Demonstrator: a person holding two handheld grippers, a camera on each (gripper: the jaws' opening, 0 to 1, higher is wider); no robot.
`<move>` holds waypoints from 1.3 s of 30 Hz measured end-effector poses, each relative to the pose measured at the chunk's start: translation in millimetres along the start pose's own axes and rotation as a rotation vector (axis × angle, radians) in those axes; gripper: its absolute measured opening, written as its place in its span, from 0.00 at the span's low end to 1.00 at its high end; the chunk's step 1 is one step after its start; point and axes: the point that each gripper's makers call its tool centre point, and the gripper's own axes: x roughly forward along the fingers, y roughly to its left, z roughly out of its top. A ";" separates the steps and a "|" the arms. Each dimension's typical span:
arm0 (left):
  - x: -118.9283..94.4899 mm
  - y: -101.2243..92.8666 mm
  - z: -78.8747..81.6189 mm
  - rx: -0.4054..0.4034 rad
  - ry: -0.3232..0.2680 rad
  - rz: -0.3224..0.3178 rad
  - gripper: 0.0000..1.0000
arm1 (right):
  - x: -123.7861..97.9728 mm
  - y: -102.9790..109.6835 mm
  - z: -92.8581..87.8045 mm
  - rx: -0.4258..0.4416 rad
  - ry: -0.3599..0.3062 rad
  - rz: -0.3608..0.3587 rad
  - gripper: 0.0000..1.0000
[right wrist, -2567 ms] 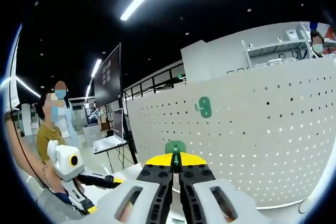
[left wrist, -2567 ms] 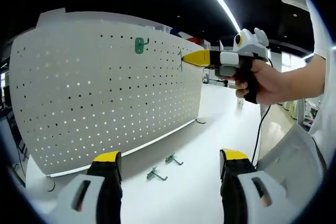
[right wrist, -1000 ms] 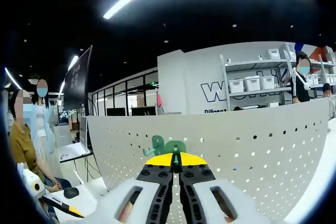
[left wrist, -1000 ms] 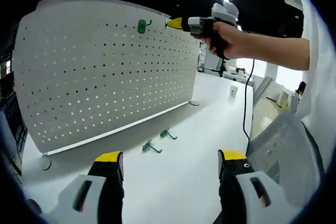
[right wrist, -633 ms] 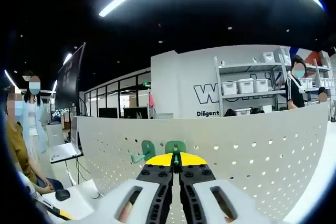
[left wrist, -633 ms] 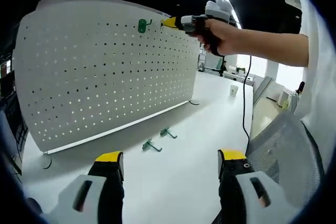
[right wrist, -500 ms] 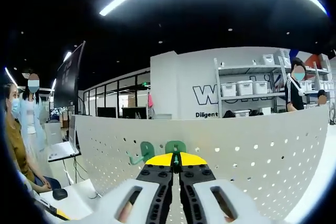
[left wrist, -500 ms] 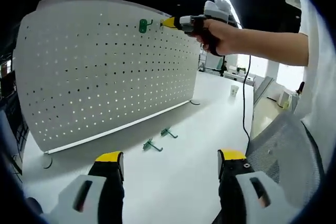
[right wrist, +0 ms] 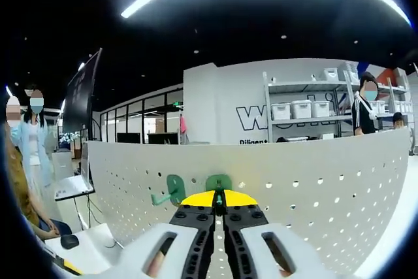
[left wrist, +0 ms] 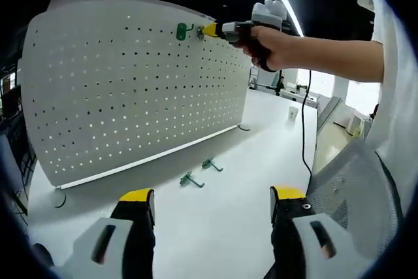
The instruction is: Insert the hook assembly into the mounting plate slot until the hook locks in place.
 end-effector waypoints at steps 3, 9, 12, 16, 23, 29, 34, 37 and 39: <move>-0.1 0.8 -0.6 -0.001 0.003 0.003 0.73 | 1.2 0.7 -0.9 0.002 0.002 0.000 0.00; -1.0 2.3 -0.5 0.000 0.002 0.011 0.73 | 4.3 2.6 -3.0 -0.002 0.004 -0.011 0.00; -1.8 3.1 -0.6 -0.004 -0.001 0.014 0.73 | 5.1 3.3 -3.7 -0.024 0.008 -0.030 0.00; -1.8 3.6 -2.7 -0.008 0.006 0.018 0.73 | 6.2 4.5 -4.9 -0.045 -0.001 -0.078 0.01; -1.6 4.5 0.8 -0.014 -0.001 0.024 0.72 | 8.8 3.9 -5.3 -0.064 0.016 -0.156 0.01; -1.3 4.4 0.5 -0.015 0.003 0.024 0.71 | 10.1 5.5 -9.1 -0.072 0.038 -0.184 0.03; -3.0 5.8 3.2 -0.018 -0.007 0.031 0.71 | 9.5 3.4 -9.0 -0.061 0.033 -0.194 0.03; -3.6 5.4 2.5 -0.023 -0.008 0.032 0.70 | 7.7 3.6 -9.0 -0.041 0.022 -0.200 0.03; -3.5 4.9 1.1 -0.024 -0.005 0.030 0.70 | 7.8 3.9 -8.7 -0.046 0.024 -0.197 0.03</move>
